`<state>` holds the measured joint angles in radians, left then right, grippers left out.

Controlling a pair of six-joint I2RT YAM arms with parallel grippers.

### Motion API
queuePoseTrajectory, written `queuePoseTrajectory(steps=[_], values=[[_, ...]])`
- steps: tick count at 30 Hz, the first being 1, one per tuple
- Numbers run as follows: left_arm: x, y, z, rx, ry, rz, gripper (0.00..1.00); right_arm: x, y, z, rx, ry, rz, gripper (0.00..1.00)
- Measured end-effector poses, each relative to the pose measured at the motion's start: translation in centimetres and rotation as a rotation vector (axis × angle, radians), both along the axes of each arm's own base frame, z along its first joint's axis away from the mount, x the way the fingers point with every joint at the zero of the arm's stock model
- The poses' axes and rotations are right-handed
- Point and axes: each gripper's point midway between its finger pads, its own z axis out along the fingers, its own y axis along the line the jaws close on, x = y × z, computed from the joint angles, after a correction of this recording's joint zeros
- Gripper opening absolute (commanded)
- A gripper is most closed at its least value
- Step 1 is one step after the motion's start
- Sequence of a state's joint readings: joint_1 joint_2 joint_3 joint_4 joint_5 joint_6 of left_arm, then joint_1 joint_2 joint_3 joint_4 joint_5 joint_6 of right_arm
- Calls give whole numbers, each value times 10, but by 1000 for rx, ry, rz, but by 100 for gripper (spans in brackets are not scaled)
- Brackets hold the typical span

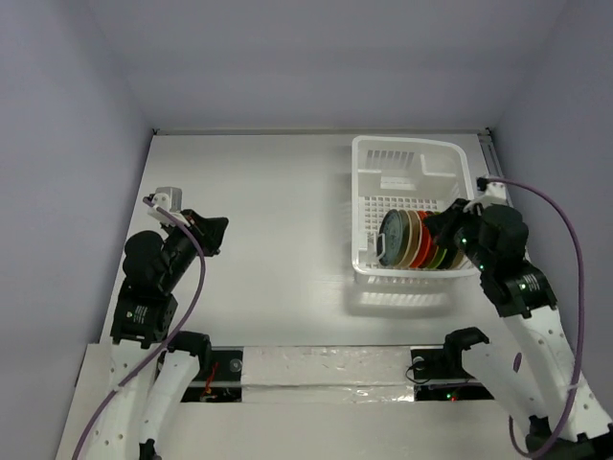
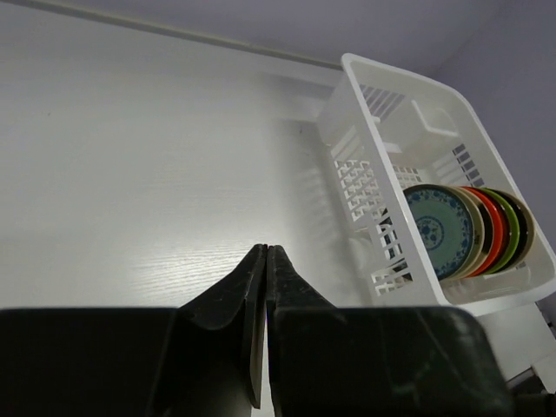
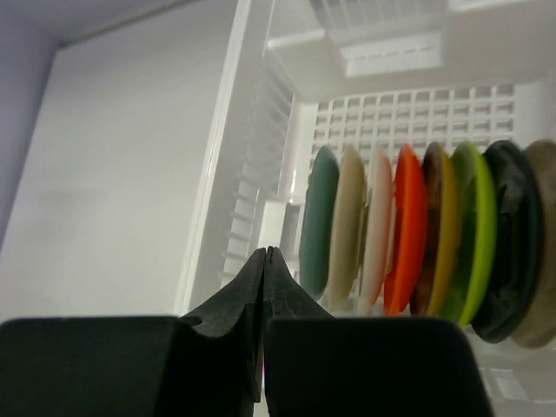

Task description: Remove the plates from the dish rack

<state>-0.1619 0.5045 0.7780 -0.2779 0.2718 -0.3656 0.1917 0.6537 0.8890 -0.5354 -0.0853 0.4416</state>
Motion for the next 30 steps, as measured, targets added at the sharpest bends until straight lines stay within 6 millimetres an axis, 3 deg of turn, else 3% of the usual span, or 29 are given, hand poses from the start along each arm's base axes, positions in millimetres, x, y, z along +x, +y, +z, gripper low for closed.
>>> queuePoseTrajectory(steps=[4, 7, 11, 18, 24, 30], values=[[7, 0, -18, 7, 35, 6, 0, 10, 20, -32, -97, 102, 4, 3], [5, 0, -26, 9, 43, 6, 3, 23, 20, -59, -180, 184, -48, 28], [3, 1, -22, 4, 17, 6, 11, 28, 23, -84, -261, 257, -68, 37], [3, -2, -16, -1, -6, -8, 40, 39, 39, -77, -329, 251, -83, 39], [2, -2, -16, -5, -10, -10, 43, 47, 28, -91, -404, 292, -152, 40], [2, -2, -16, -5, -11, -9, 43, 54, 31, -106, -446, 335, -153, 35]])
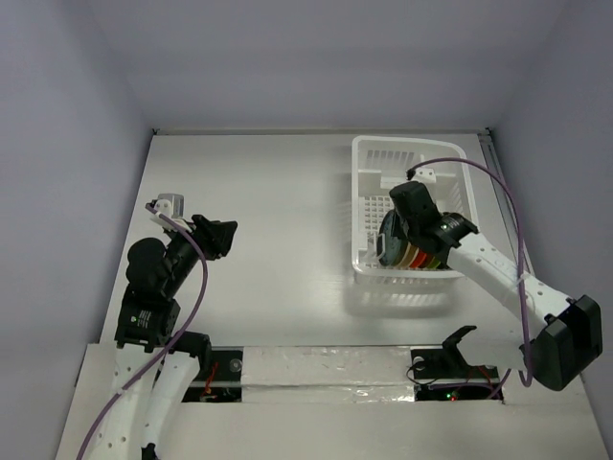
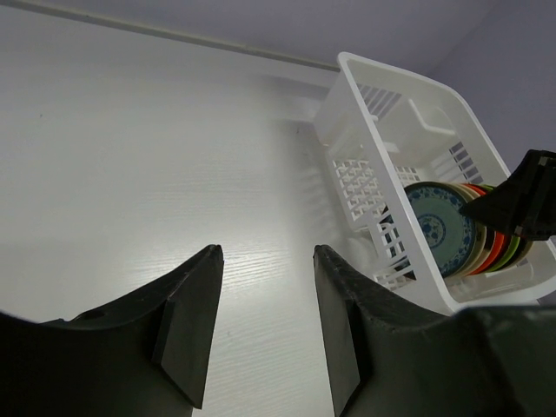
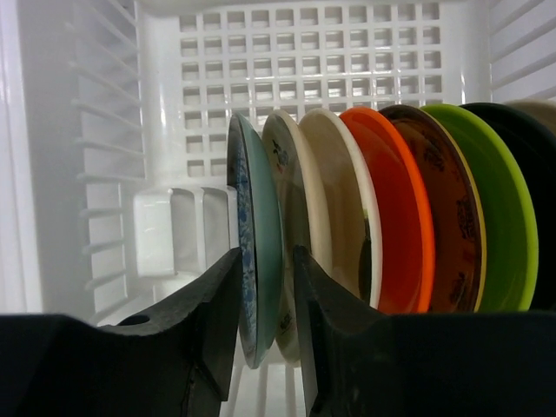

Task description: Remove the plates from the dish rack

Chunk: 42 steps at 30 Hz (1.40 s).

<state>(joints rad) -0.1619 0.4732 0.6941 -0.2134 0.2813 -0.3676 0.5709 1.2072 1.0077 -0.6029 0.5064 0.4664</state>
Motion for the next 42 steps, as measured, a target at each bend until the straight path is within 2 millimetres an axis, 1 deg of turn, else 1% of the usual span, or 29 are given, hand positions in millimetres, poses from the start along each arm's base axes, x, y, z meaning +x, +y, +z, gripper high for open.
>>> queuePoseTrajectory(steps=[3, 7, 12, 13, 14, 20, 25, 27, 30, 34, 37, 39, 41, 42], values=[[0, 0, 1, 0, -3, 0, 43, 3, 0, -7, -24, 19, -9, 32], [-2, -1, 2, -1, -9, -5, 43, 8, -2, -13, -63, 39, -25, 32], [-3, -1, 3, -2, -14, -7, 44, 11, 2, -21, -126, 68, -22, 19], [-3, -1, 3, -2, -13, -6, 44, 12, 2, -21, -144, 71, -24, 17], [-3, -1, 3, -3, -13, -6, 44, 11, 2, -20, -169, 74, -27, 12], [-4, -4, 3, -3, -12, -16, 44, 8, 4, -17, -301, 96, -31, 1], [-5, -5, 4, -4, -18, -23, 44, 5, 6, -9, -371, 97, -29, 0], [-6, -5, 4, -4, -19, -25, 44, 4, 5, -1, -390, 88, -33, 0], [-6, -5, 5, -4, -20, -25, 44, 5, 4, 15, -413, 60, -45, 0], [-6, -5, 5, -5, -20, -25, 44, 7, 3, 44, -387, -8, -65, 0], [-6, -5, 5, -7, -19, -25, 44, 5, 6, 70, -338, -68, -63, 0], [-6, -5, 5, -8, -18, -23, 44, 4, 12, 91, -290, -117, -56, 0], [-6, -5, 5, -8, -18, -21, 44, 4, 22, 114, -235, -169, -41, 0], [-5, -5, 5, -9, -18, -20, 44, 5, 31, 128, -192, -201, -21, 0]])
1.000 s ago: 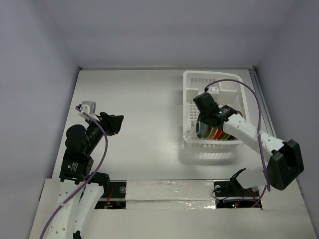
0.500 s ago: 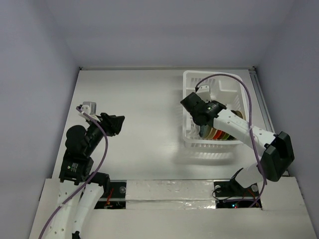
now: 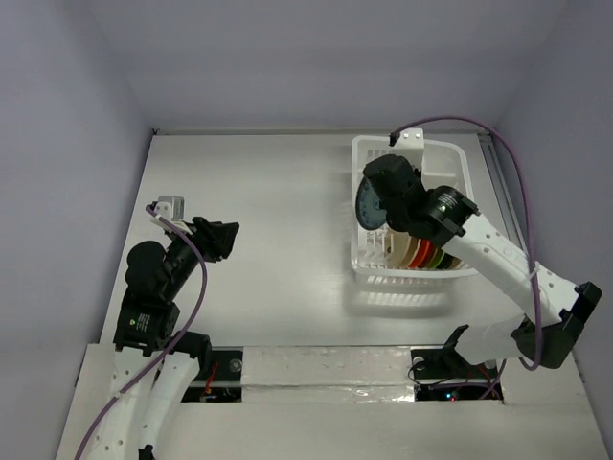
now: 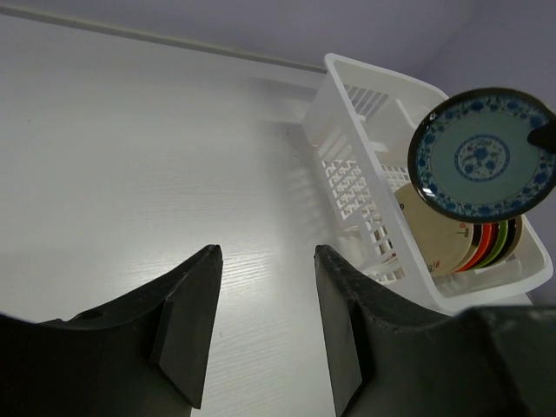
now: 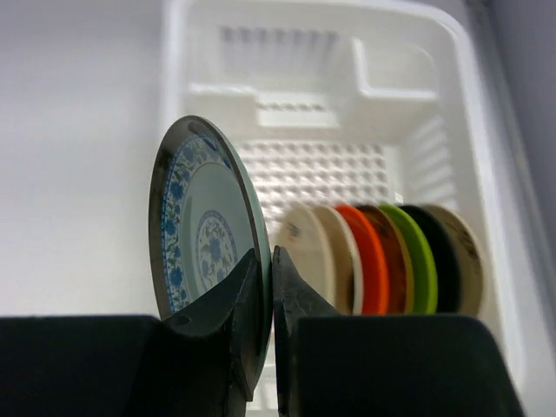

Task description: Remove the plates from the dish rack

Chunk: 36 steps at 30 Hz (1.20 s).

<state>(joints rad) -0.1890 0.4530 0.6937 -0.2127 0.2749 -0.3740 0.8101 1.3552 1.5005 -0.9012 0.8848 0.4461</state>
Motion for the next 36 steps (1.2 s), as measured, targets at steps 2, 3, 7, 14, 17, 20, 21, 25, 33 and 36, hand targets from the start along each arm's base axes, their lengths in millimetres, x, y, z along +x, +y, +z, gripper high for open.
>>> queuePoseTrajectory(steps=[2, 3, 7, 14, 17, 20, 21, 25, 33, 36], values=[[0, 0, 0, -1, 1, 2, 44, 2, 17, 16, 75, -42, 54, 0], [0, 0, 0, -1, 1, 3, 44, 4, 28, 22, 116, -59, 87, 0], [1, 2, 0, -1, 1, 11, 44, 17, 94, 30, 272, -88, 257, 0], [2, 3, 0, 0, 2, 23, 44, 59, 243, -54, 373, 61, 485, 0], [2, 4, 0, 1, 2, 25, 43, 69, 281, -103, 370, 143, 515, 0], [2, 4, 0, 1, 2, 27, 43, 77, 302, -144, 365, 202, 514, 0], [2, 4, 0, 1, 1, 29, 43, 78, 306, -155, 363, 218, 511, 0], [3, 5, 0, 1, 1, 31, 43, 76, 310, -195, 355, 283, 493, 7], [2, 5, 0, 1, 1, 30, 43, 65, 303, -235, 373, 342, 461, 39], [2, 5, 0, 1, 2, 30, 43, 62, 299, -243, 368, 356, 449, 54]])
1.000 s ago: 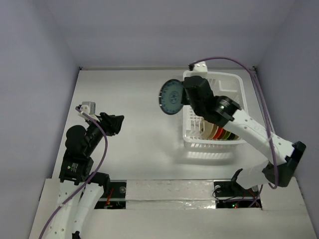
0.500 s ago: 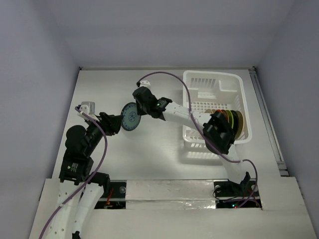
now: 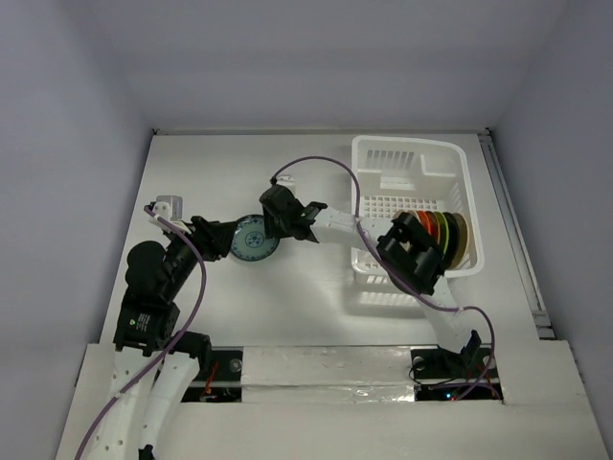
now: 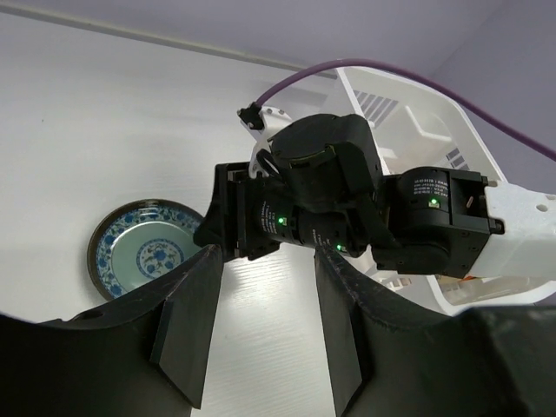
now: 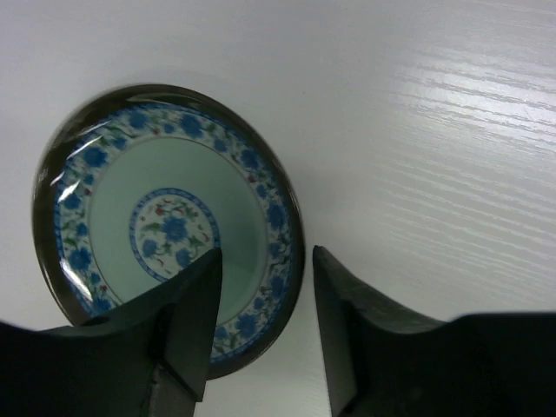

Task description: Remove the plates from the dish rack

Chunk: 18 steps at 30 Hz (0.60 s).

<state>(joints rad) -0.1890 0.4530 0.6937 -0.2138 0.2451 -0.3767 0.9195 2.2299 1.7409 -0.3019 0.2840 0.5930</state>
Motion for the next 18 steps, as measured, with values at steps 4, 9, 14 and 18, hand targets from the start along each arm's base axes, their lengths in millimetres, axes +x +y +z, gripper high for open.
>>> queuePoseTrajectory(steps=[4, 9, 14, 18], values=[[0, 0, 0, 0, 0, 0, 43, -4, -5, -5, -14, 11, -1, 59], [0, 0, 0, 0, 0, 0, 43, -11, -18, 32, 7, -30, 7, 57], [0, 0, 0, -1, 0, -1, 43, -30, -66, 149, 114, -204, -29, 6], [-1, -1, 0, -1, 0, -7, 43, -61, -143, 233, 228, -359, -149, 0]])
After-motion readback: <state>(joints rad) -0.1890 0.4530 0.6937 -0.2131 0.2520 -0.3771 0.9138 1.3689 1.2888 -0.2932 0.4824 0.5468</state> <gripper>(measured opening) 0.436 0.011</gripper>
